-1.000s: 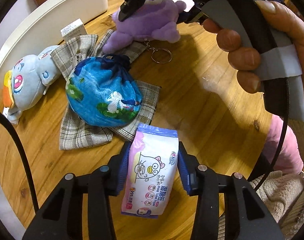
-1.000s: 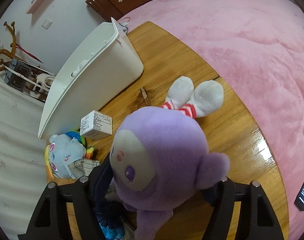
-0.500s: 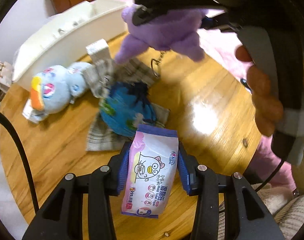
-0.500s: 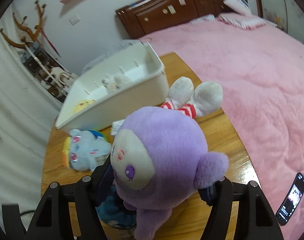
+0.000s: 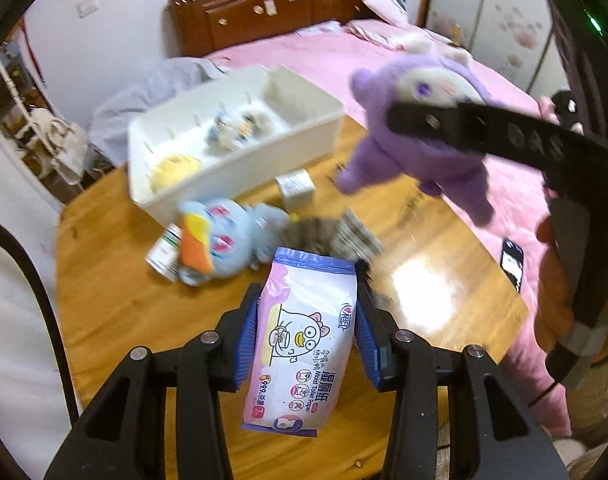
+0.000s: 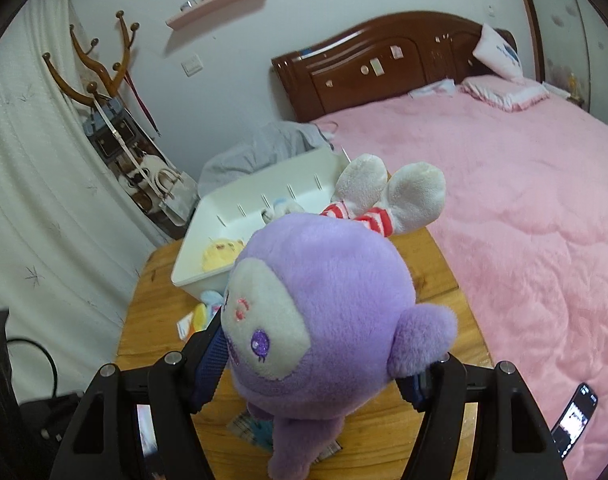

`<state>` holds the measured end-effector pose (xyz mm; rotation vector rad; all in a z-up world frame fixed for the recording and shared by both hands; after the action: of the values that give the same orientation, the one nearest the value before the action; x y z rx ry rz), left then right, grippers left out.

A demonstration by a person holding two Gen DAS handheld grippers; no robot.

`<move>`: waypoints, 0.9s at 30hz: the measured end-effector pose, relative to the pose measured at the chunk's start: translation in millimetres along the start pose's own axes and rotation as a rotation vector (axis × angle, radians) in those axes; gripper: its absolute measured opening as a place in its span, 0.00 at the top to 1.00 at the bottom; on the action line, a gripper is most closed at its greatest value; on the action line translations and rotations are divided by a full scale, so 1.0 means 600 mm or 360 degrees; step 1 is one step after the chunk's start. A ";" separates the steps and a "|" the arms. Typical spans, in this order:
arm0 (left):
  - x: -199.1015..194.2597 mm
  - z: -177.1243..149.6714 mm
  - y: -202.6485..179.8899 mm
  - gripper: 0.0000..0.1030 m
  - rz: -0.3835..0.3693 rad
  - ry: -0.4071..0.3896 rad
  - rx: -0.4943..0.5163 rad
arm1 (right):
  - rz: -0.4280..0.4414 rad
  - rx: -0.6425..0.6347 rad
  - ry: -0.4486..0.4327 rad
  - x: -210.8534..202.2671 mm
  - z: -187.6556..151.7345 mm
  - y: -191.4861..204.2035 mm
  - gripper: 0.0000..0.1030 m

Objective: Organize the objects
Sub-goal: 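Carry the wipes pack and purple doll into the tray and release both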

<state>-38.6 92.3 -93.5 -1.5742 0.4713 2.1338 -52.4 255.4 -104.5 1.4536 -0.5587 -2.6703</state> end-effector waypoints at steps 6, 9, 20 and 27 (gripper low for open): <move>-0.031 0.050 0.045 0.54 0.0078 -0.0055 -0.0088 | 0.0006 -0.0056 -0.0086 -0.034 0.033 0.030 0.31; -0.051 0.073 0.061 0.54 0.0098 -0.0082 -0.0131 | -0.0002 -0.0093 -0.0139 -0.052 0.051 0.047 0.31; -0.118 0.158 0.120 0.54 0.0136 -0.0164 -0.0280 | -0.0004 -0.0164 -0.0247 -0.094 0.115 0.086 0.30; -0.144 0.228 0.153 0.54 0.0146 -0.0201 -0.0385 | -0.0083 -0.0216 -0.0259 -0.097 0.174 0.102 0.30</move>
<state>-176.5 73.0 29.8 -1.5557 0.2554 2.4191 -113.3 240.7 14.1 1.2418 -0.3445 -2.8217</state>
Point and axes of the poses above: each gripper's, at about its wrist camera, not at the fingertips, and x roughly the way its jaws point, y to its left, z to its top, the point moved 1 cm from there along x, roughly the way its jaws point, and after that the axes turned 14 degrees about y, right-handed, at the moved point
